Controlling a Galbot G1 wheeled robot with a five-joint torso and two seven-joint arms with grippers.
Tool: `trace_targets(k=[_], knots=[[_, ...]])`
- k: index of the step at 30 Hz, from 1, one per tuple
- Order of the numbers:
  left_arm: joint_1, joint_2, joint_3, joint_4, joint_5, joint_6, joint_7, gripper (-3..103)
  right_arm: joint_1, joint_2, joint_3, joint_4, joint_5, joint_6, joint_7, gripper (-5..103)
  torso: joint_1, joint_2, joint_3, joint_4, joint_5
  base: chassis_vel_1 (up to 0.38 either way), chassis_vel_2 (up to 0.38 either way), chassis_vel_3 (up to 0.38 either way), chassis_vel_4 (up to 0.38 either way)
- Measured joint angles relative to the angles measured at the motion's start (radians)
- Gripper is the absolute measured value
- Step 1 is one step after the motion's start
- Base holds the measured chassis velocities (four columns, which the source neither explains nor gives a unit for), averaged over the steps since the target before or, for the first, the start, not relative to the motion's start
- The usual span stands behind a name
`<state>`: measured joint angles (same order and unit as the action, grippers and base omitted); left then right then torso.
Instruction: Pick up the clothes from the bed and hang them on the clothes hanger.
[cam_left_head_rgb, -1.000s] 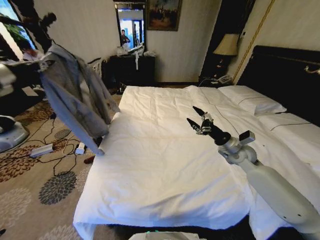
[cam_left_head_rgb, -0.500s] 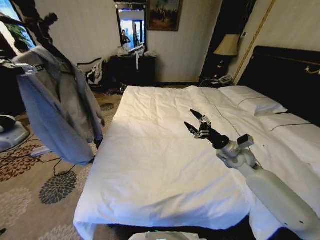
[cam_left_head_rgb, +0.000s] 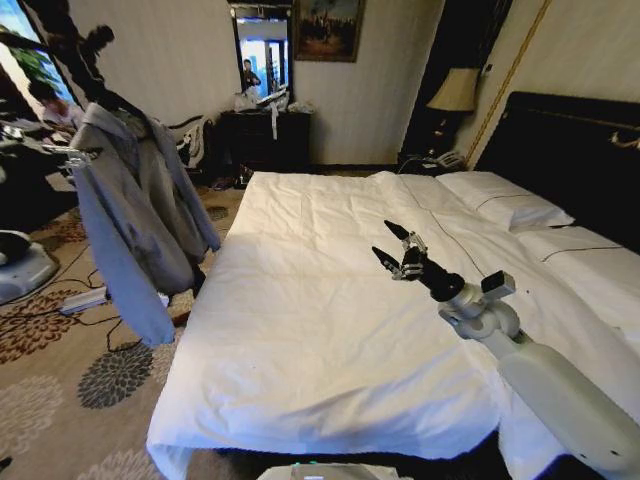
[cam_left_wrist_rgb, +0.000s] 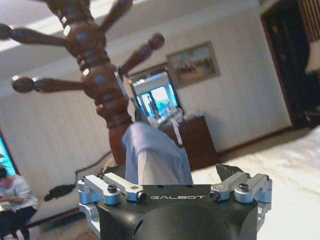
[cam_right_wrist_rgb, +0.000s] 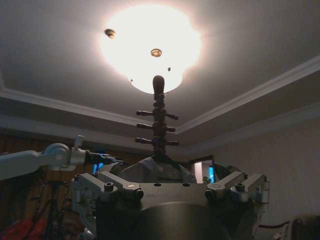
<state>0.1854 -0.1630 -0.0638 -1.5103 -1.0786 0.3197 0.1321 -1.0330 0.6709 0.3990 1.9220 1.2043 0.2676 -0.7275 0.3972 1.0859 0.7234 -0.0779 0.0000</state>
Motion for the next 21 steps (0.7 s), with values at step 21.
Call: trace_targets(k=[21], knots=[[0.819, -0.411, -0.388, -0.488, 0.214, -0.221, -0.465, 100, -0.529, 0.296, 0.235, 0.211, -0.69, 0.062, 1.042, 100, 0.0, 0.0, 0.0, 0.0004, -0.0011, 0.0, 0.0, 0.0, 0.0]])
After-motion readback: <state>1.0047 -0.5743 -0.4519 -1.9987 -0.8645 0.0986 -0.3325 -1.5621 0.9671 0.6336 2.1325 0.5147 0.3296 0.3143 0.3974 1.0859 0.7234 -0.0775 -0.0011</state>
